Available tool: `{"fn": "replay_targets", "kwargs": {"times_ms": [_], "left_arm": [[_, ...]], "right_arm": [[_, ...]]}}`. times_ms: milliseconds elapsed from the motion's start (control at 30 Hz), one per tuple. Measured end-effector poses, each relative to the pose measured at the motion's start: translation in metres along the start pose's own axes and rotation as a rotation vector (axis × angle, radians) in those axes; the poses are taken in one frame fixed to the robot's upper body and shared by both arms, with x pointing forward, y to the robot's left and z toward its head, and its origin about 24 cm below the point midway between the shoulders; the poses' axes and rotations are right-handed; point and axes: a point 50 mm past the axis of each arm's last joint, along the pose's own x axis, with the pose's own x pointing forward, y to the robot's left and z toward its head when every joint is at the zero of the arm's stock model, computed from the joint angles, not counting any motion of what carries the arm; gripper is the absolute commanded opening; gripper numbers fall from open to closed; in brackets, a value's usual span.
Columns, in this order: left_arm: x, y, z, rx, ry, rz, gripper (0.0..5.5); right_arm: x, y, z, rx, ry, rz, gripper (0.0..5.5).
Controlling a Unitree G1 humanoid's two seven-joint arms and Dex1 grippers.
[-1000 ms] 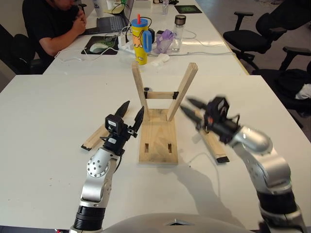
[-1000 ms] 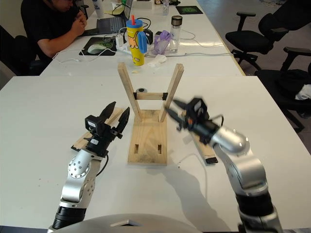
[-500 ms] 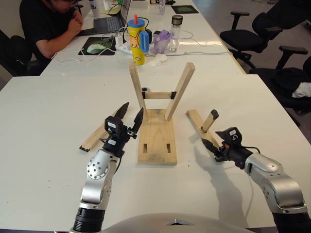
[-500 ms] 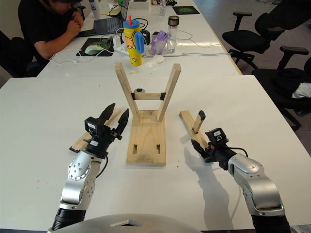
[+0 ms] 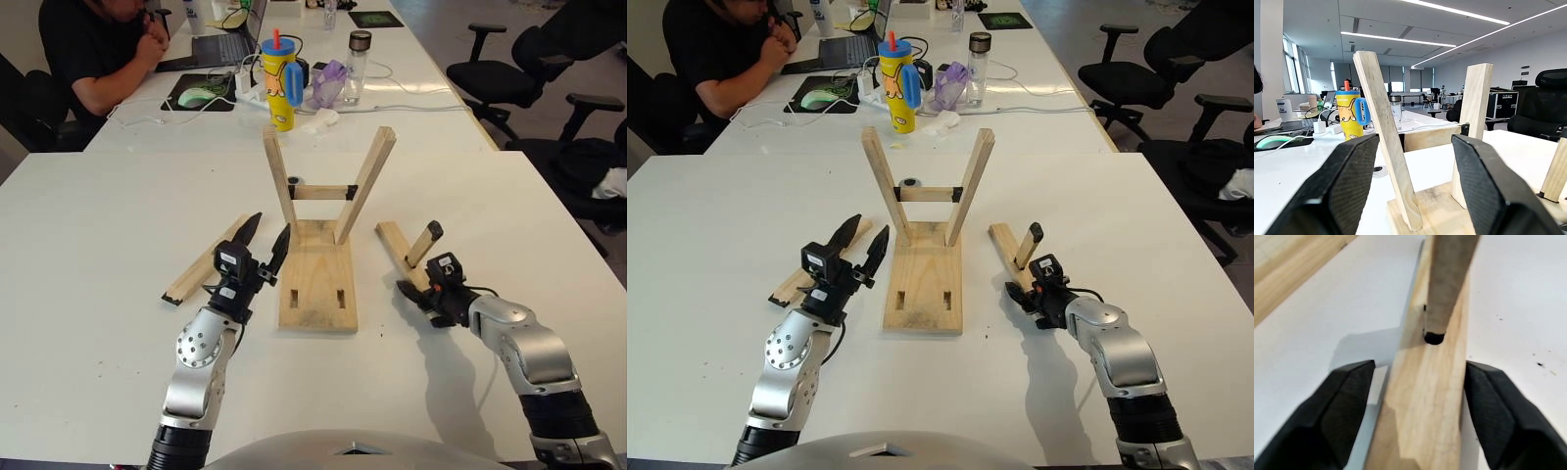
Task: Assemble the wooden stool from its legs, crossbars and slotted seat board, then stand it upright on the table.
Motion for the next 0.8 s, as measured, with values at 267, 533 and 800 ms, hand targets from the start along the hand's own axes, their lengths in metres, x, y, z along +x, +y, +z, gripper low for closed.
{"fn": "replay_targets", "kwargs": {"times_ms": [267, 533, 800], "left_arm": [[0.004, 0.001, -0.007, -0.047, 0.054, -0.028, 2.74], [0.027, 0.018, -0.001, -0.151, 0.105, -0.094, 2.74], [0.035, 0.031, 0.027, -0.18, 0.132, -0.246, 2.94]], "right_arm": [[0.007, -0.007, 0.003, 0.041, -0.03, -0.077, 2.04], [-0.006, -0.03, 0.041, 0.287, -0.397, -0.217, 2.04], [-0.049, -0.014, 0.133, 0.396, -0.868, 0.252, 2.04]]}}
